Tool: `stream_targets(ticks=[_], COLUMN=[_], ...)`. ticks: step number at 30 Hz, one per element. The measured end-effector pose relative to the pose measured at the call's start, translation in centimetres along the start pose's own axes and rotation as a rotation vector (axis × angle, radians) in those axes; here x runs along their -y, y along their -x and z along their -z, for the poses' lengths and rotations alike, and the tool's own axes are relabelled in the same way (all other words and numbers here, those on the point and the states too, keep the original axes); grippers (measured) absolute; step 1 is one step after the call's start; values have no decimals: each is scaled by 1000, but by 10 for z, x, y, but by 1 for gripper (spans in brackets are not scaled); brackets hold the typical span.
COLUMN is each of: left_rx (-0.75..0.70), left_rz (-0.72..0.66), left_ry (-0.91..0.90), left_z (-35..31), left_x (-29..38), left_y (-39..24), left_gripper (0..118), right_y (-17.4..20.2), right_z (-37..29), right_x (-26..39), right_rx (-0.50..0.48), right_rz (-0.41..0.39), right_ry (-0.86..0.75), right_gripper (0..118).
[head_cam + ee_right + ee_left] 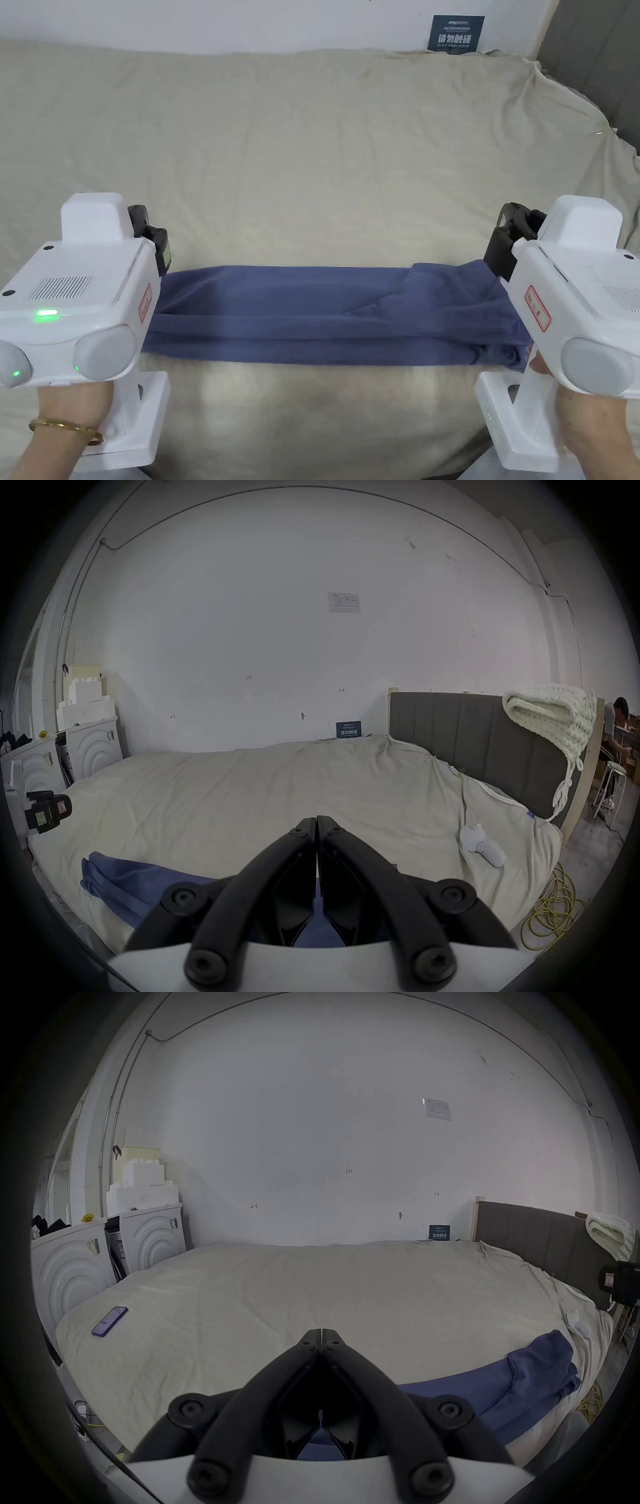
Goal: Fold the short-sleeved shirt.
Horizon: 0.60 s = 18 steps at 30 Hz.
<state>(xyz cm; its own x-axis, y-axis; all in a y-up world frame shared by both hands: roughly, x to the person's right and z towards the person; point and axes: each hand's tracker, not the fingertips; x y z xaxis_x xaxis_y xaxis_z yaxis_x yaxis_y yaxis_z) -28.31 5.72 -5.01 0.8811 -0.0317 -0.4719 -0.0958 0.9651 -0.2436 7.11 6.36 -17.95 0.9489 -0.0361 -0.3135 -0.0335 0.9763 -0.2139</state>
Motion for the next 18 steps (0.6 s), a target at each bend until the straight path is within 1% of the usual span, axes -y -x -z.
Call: stream_targets(ticks=[2,3,4,12,15,18], left_rx=[2,2,3,15,35,104], left_rz=[-1,-1,0,-8,-25,-65], left_ry=[6,8,11,21,43,97], left_z=[0,0,1,4,9,18], left_x=[1,1,1,0,-3,-9], left_y=[0,1,0,-1,1,9], left_gripper=[0,0,0,0,0,0], right_y=[2,-8,-9,-3,-1,0], right_z=[0,6,7,7,7,9], right_x=[1,6,7,4,2,1], right_rx=[2,-5,-9,-27,-36,-43], right_rz=[-18,-16,-13,-18,-20,-18], right_ry=[1,4,6,18,22,31], right_gripper=[0,0,0,0,0,0])
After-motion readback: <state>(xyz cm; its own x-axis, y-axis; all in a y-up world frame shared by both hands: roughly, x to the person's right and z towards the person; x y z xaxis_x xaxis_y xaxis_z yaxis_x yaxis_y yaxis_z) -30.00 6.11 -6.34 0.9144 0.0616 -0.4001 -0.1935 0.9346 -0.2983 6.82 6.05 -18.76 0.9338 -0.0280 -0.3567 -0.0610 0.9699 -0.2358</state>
